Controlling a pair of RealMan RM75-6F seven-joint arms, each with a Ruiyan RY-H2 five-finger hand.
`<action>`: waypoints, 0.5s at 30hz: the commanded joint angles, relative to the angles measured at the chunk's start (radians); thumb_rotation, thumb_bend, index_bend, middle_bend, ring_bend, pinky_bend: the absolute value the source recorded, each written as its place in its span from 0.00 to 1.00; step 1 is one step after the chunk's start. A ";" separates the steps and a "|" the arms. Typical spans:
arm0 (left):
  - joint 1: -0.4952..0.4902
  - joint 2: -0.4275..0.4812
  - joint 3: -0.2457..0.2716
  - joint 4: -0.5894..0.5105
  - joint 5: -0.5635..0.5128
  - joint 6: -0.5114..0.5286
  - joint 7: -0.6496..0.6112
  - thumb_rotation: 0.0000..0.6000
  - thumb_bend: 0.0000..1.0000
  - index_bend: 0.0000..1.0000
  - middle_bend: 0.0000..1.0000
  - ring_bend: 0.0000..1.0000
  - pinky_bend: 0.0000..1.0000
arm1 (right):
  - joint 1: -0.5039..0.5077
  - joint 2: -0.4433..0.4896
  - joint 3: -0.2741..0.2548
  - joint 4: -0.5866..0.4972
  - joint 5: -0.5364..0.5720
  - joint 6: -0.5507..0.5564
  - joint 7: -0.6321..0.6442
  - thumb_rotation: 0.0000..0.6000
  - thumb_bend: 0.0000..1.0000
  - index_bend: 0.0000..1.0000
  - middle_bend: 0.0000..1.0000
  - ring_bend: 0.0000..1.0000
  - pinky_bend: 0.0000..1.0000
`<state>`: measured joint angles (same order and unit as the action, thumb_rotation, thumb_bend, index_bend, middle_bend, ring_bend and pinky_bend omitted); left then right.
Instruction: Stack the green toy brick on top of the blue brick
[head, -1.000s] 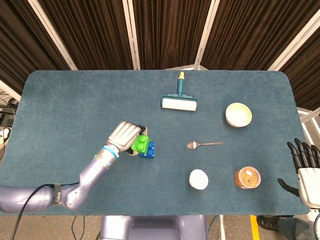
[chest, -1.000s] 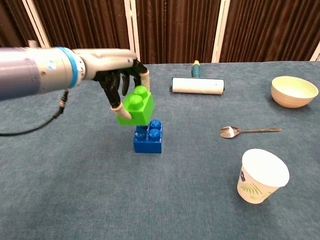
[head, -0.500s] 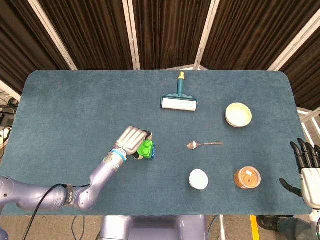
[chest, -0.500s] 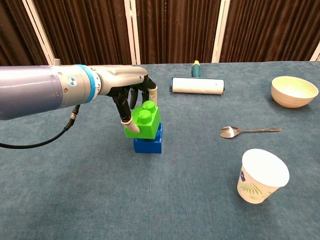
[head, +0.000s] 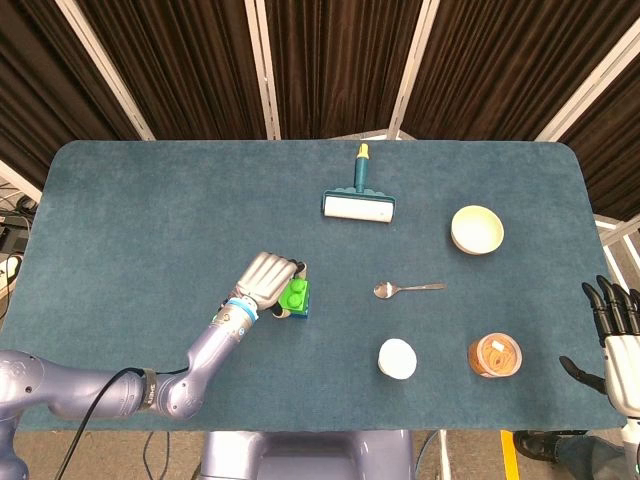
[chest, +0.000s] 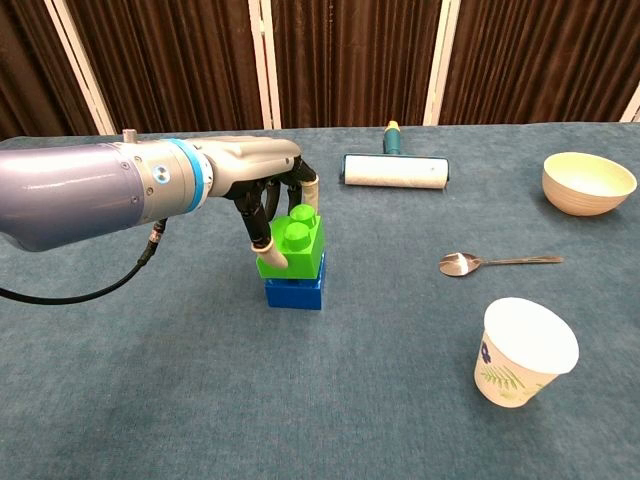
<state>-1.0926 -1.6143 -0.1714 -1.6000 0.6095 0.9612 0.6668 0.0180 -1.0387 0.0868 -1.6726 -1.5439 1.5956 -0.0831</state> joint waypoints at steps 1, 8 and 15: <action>-0.002 -0.008 0.002 0.012 -0.002 0.000 0.000 1.00 0.18 0.44 0.51 0.44 0.44 | -0.001 0.000 0.000 -0.001 0.000 0.001 0.000 1.00 0.00 0.00 0.00 0.00 0.00; -0.006 -0.028 0.012 0.042 -0.004 -0.009 0.002 1.00 0.18 0.44 0.51 0.44 0.44 | 0.001 -0.002 -0.001 0.000 0.001 -0.002 -0.005 1.00 0.00 0.00 0.00 0.00 0.00; -0.009 -0.045 0.016 0.065 0.004 -0.022 -0.004 1.00 0.18 0.44 0.51 0.44 0.44 | 0.002 -0.003 0.001 0.001 0.005 -0.004 -0.006 1.00 0.00 0.00 0.00 0.00 0.00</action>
<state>-1.1010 -1.6595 -0.1555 -1.5355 0.6128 0.9395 0.6634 0.0196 -1.0415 0.0876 -1.6715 -1.5388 1.5914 -0.0894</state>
